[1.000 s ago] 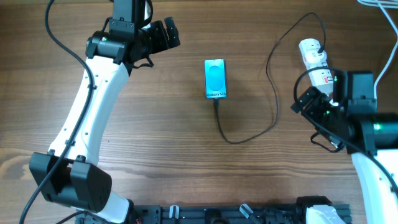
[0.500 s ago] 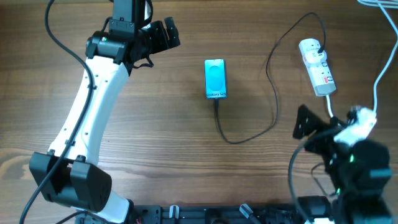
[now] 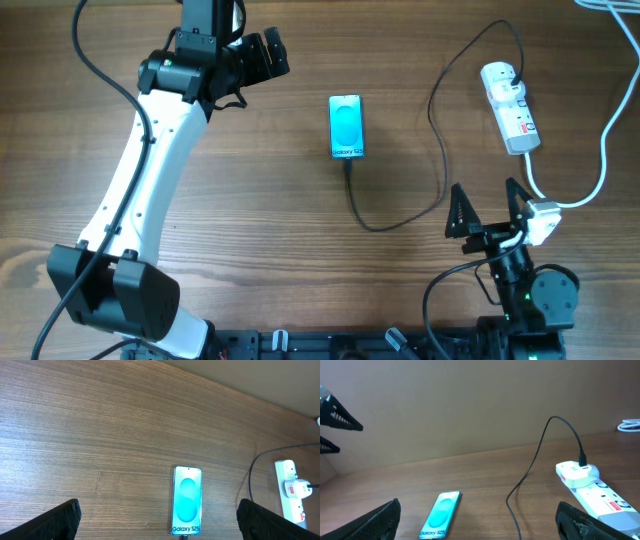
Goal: Plug charger to phone and switch on socket
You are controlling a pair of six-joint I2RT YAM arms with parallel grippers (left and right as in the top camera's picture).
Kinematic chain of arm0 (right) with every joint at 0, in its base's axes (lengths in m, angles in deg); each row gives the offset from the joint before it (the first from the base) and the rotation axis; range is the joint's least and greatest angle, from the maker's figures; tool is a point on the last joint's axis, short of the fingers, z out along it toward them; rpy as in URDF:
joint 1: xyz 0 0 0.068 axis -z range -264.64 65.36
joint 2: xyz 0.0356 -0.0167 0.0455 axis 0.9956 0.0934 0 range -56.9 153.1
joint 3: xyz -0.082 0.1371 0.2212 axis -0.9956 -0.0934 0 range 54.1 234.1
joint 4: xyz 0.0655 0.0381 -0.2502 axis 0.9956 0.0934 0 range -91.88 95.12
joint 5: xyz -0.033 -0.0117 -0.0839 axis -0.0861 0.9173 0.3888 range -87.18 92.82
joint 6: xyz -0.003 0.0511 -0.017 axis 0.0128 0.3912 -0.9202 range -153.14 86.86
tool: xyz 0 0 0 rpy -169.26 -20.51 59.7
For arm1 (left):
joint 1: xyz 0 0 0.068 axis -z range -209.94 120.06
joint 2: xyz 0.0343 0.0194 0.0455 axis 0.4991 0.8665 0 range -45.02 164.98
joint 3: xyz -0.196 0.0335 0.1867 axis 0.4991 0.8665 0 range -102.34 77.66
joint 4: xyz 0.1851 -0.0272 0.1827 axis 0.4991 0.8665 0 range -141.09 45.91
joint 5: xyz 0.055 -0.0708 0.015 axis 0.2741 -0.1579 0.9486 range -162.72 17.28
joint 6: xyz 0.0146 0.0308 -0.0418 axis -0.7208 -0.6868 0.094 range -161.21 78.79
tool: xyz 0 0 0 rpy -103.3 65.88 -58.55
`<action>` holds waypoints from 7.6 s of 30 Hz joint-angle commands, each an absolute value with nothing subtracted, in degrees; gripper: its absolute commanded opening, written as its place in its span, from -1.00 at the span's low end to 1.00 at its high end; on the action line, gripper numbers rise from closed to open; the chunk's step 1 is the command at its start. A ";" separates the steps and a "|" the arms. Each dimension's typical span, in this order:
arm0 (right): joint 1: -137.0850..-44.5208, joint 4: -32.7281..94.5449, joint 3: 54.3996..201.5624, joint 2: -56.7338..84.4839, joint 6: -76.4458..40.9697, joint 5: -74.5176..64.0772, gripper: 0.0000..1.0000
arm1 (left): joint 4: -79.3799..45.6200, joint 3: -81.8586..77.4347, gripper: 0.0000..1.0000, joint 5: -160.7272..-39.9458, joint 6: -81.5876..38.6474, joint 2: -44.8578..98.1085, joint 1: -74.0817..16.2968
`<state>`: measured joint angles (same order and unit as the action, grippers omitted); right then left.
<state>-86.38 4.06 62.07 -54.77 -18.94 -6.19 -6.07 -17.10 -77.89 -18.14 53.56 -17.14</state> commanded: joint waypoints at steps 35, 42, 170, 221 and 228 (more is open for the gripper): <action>-86.73 -1.80 54.42 -56.71 -31.49 -1.52 0.99 | -6.18 -17.16 0.98 -77.12 -18.44 53.76 -17.06; -86.70 -1.95 54.42 -56.69 -31.62 -1.71 0.99 | -6.18 -17.16 1.00 -77.12 -18.42 53.76 -17.06; -86.66 -1.98 54.42 -56.69 -31.62 -1.71 0.99 | -46.90 77.35 1.00 -69.43 -37.35 -44.86 -27.24; -86.66 -1.98 54.42 -56.69 -31.62 -1.71 0.99 | -47.43 77.35 1.00 -66.68 -44.21 -44.86 -27.59; -86.66 -1.98 54.42 -56.69 -31.60 -1.71 0.99 | -47.43 77.35 1.00 -66.68 -44.21 -44.86 -27.59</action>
<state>-86.38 -1.87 54.47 -56.12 -32.32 -2.65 -47.23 76.93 -66.55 -43.12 -44.25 -27.11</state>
